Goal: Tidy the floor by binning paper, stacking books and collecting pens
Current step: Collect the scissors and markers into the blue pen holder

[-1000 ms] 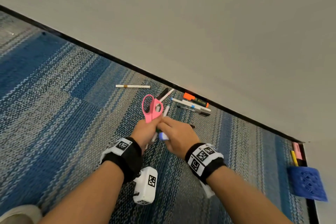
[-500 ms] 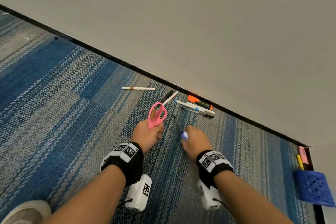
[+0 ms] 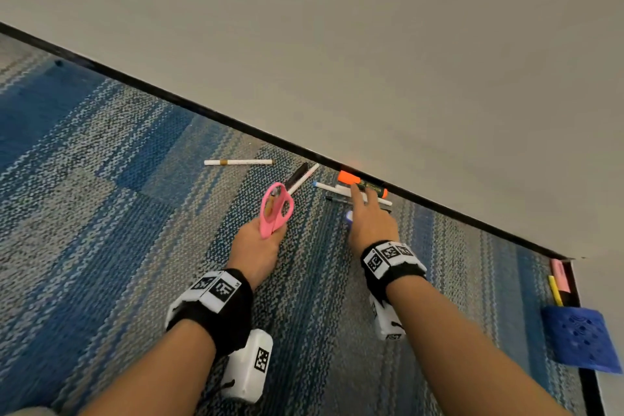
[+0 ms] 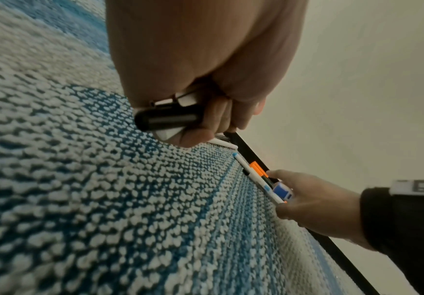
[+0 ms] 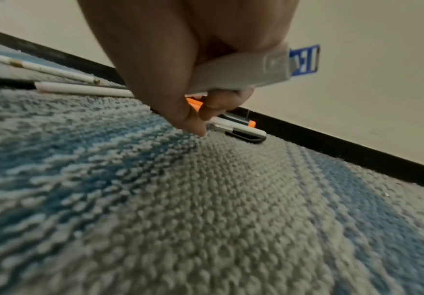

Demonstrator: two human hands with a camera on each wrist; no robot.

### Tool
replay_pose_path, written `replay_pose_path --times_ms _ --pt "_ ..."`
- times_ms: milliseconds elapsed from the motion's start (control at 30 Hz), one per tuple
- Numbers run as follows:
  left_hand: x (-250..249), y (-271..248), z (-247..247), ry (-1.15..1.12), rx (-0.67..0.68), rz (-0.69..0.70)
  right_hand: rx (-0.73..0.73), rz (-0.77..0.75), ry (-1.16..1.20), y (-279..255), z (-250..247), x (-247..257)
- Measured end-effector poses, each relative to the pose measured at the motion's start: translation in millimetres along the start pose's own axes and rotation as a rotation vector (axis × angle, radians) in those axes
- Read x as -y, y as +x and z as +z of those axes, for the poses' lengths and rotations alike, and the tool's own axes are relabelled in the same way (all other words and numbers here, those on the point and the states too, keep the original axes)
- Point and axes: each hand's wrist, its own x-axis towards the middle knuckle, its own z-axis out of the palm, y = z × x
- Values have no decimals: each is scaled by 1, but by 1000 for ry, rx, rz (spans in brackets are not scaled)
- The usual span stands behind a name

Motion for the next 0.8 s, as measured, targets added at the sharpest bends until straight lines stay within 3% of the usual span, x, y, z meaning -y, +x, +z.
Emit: replay_pose_path --times_ms 100,267,500,667,800 --pt "0 -2 0 49 9 -35 47 -4 -92 7 11 -2" --pt "4 0 4 113 -20 -130 -48 -8 -167 9 7 3" --pt "3 -8 6 119 5 -167 39 -97 -234 1 3 -8" --pt "3 -18 7 -8 -47 -204 82 -114 11 -18 2 1" --pt "6 -21 12 -112 -50 -200 161 -182 478 -41 -10 32"
